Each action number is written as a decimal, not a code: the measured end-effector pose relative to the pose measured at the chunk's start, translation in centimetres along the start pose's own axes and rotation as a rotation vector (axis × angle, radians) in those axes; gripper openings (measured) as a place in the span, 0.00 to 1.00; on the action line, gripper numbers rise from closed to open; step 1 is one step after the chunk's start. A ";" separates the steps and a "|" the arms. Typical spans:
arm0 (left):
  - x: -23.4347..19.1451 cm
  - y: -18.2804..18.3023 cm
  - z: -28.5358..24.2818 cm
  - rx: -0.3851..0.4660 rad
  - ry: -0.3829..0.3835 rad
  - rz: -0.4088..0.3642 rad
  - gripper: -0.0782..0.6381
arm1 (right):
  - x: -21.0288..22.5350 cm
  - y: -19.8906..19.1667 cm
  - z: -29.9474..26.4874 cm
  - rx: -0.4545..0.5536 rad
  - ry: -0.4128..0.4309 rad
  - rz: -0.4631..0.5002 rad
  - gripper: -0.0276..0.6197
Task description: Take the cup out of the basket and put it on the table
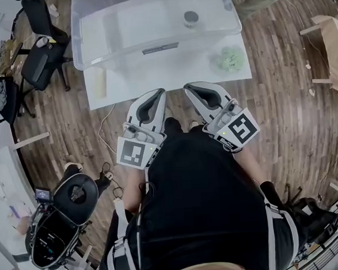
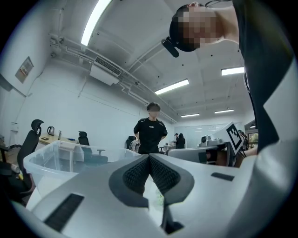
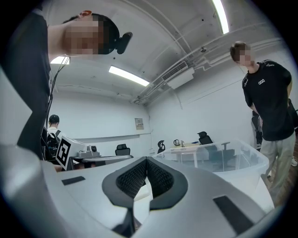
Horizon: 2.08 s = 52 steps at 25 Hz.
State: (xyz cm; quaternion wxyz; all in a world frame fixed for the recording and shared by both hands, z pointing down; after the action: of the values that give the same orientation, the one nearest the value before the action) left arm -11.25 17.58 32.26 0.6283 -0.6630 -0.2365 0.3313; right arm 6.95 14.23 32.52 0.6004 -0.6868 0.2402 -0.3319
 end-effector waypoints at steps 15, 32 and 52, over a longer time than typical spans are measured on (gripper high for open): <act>-6.7 -1.0 -0.6 -0.017 -0.076 0.050 0.13 | 0.4 -0.3 -4.8 -0.046 -0.088 -0.014 0.07; -10.9 0.8 -7.9 -0.001 -0.031 0.041 0.13 | 9.0 2.0 -9.4 0.008 -0.043 -0.005 0.07; -10.4 0.4 -18.7 -0.047 0.064 0.058 0.13 | 20.4 2.7 -10.1 -0.010 0.076 -0.035 0.07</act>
State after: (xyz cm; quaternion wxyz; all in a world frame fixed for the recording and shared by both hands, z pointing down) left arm -4.50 -2.66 33.14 0.6102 -0.6943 -0.2046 0.3221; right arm 13.19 -7.77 33.84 0.5817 -0.6807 0.2524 -0.3669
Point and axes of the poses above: the fingertips, and each gripper's own axes: z backward along the fingers, x to its right, y out of its top, the point moved 9 cm from there along z, backward along the fingers, and after that the axes turned 11 degrees about -y, right-handed, at the moved point
